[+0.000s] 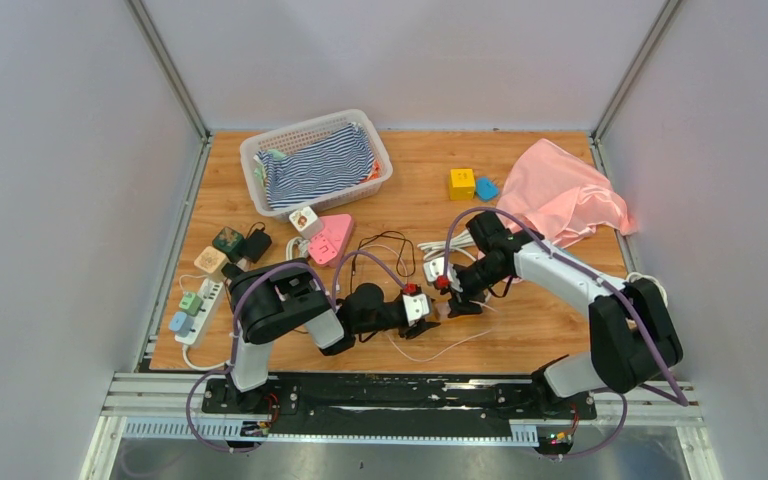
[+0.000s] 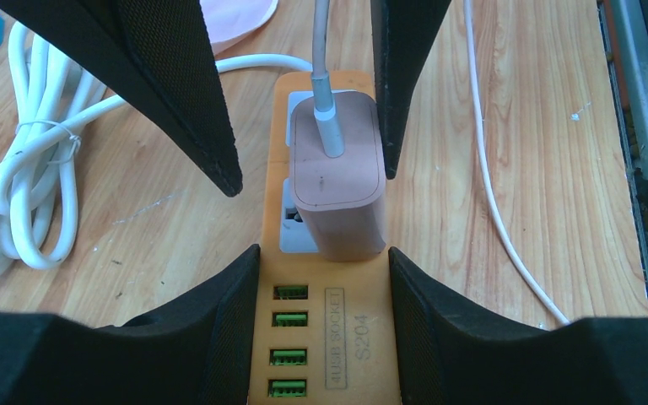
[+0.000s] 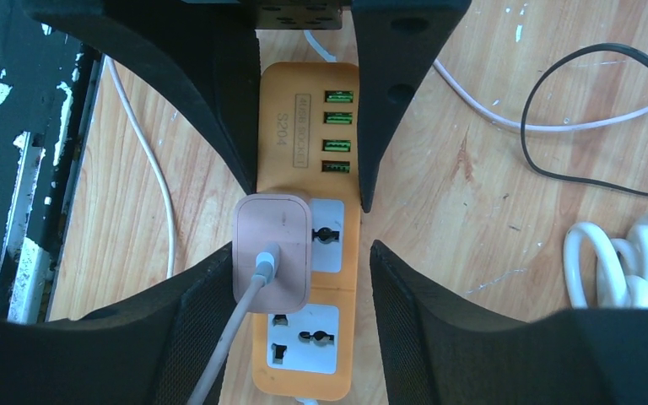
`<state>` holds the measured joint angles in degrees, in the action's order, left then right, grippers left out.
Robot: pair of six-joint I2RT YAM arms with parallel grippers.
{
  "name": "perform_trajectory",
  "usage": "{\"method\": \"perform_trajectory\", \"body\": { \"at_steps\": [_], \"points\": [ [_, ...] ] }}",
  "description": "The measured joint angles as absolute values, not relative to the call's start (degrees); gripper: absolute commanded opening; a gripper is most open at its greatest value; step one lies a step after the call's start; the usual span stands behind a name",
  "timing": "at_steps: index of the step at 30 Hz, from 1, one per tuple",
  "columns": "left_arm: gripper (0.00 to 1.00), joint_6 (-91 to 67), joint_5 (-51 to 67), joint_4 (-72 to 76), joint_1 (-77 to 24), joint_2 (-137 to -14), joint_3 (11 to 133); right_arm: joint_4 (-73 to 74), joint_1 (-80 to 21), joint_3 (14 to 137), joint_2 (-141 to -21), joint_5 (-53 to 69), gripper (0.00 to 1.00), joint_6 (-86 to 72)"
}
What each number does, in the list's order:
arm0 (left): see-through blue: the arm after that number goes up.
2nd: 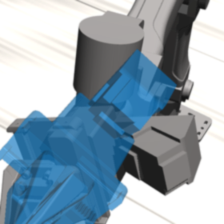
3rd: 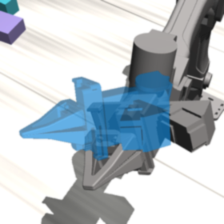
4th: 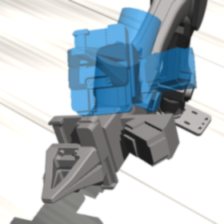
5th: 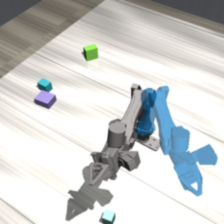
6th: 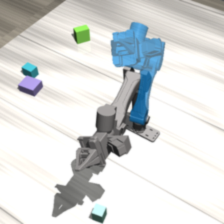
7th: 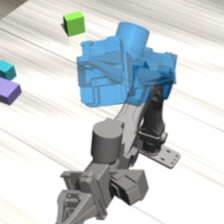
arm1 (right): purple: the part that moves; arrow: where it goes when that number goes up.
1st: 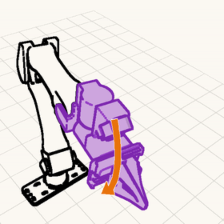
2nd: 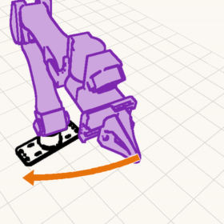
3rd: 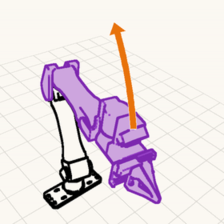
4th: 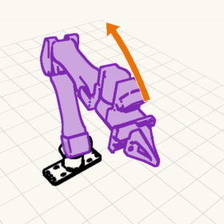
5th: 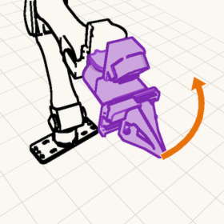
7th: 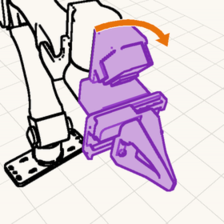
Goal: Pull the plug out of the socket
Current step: Remove the plug from the socket.
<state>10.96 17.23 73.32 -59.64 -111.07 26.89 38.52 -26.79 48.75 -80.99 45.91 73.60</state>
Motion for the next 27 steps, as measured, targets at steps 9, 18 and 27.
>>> {"method": "perform_trajectory", "body": {
  "at_steps": [9,18,27],
  "points": [
    [0.25,10.9,16.7,73.9,-59.8,-111.1,26.5,39.1,-27.1,48.8,-81.9,46.1,0.47,73.5],
    [0.28,10.9,16.4,74.3,-59.8,-111.1,26.3,39.9,-27.6,48.8,-82.8,46.4,0.23,73.5],
    [0.72,11.0,16.3,75.7,-59.8,-111.1,25.1,39.8,-27.9,48.8,-82.9,46.4,0.01,73.7]
  ]
}}
